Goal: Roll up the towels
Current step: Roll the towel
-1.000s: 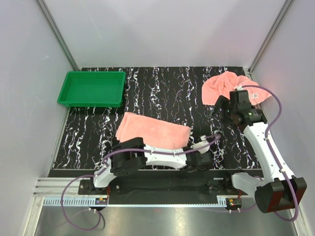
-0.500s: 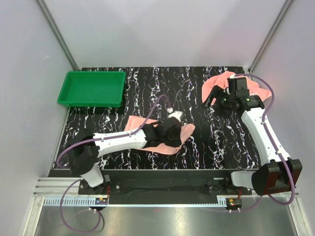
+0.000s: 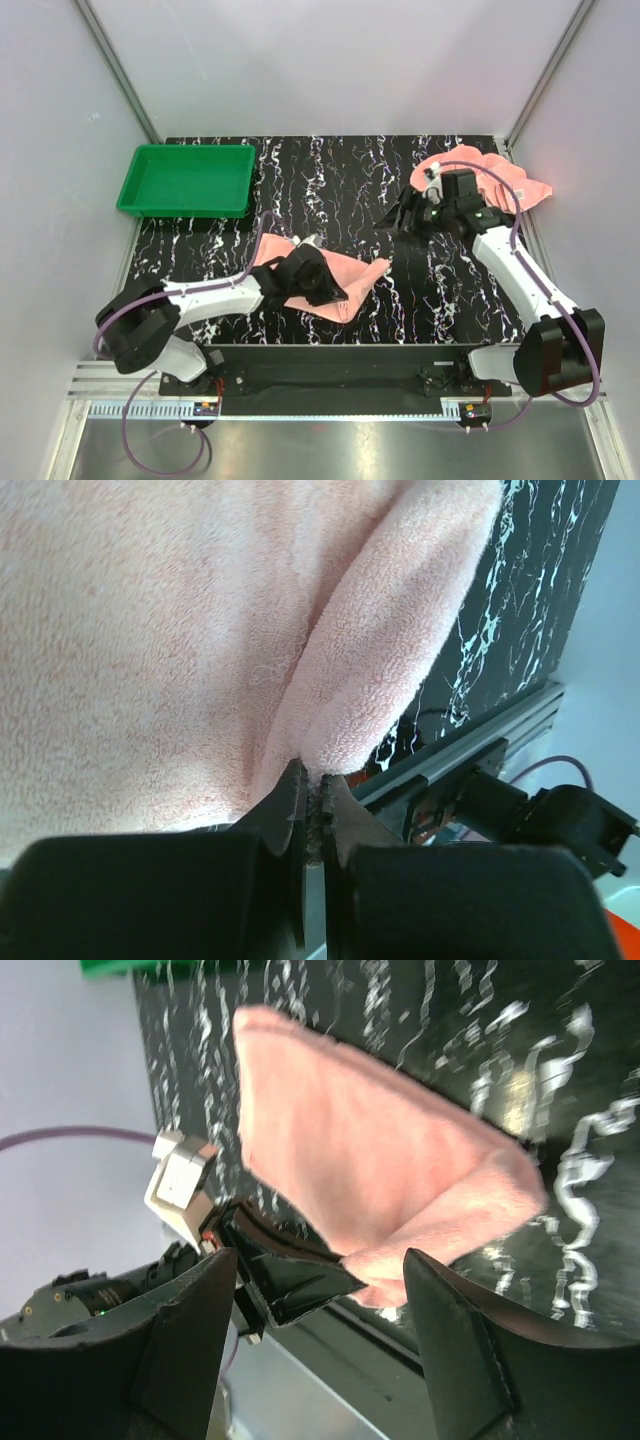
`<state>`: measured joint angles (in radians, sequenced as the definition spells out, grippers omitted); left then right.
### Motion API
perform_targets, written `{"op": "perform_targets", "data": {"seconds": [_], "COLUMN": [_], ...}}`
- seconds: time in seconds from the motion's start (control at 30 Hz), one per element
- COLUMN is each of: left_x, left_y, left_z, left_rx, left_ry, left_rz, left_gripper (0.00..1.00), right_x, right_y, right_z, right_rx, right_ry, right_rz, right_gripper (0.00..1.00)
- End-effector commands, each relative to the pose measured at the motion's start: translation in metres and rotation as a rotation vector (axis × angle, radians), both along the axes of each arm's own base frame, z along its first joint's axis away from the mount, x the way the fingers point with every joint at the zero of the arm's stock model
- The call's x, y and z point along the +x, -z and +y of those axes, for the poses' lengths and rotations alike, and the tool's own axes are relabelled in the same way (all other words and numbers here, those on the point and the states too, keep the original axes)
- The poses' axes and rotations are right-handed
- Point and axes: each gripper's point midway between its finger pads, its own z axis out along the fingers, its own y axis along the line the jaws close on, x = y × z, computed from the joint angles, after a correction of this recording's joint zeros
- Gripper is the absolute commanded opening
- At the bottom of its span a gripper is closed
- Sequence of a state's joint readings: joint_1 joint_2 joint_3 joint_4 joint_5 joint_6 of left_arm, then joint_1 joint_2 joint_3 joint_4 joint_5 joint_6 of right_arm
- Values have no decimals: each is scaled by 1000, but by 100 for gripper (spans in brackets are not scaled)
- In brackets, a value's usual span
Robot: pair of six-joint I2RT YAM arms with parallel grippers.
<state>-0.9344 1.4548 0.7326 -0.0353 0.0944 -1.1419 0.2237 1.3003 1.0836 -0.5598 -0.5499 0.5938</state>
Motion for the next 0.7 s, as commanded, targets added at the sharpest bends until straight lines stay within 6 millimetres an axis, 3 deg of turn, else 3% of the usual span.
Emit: {"op": "perform_targets", "data": {"seconds": [0.0, 0.1, 0.27, 0.5, 0.67], "left_x": [5, 1, -2, -4, -8], "left_y": [-15, -3, 11, 21, 31], "left_z": [3, 18, 44, 69, 79], "left_rx": [-99, -100, -122, -117, -113], "left_ry": [-119, -196, -339, -438, -481], "left_rz": [26, 55, 89, 93, 111], "left_gripper": [0, 0, 0, 0, 0], "right_x": [-9, -14, -22, -34, -43], "right_y": [0, 14, 20, 43, 70], "right_z": [31, 44, 56, 79, 90], "right_rx": [99, 122, 165, 181, 158], "right_ry": [-72, -88, -122, -174, -200], "right_rz": [-19, 7, 9, 51, 99], "right_gripper": [75, 72, 51, 45, 34]}}
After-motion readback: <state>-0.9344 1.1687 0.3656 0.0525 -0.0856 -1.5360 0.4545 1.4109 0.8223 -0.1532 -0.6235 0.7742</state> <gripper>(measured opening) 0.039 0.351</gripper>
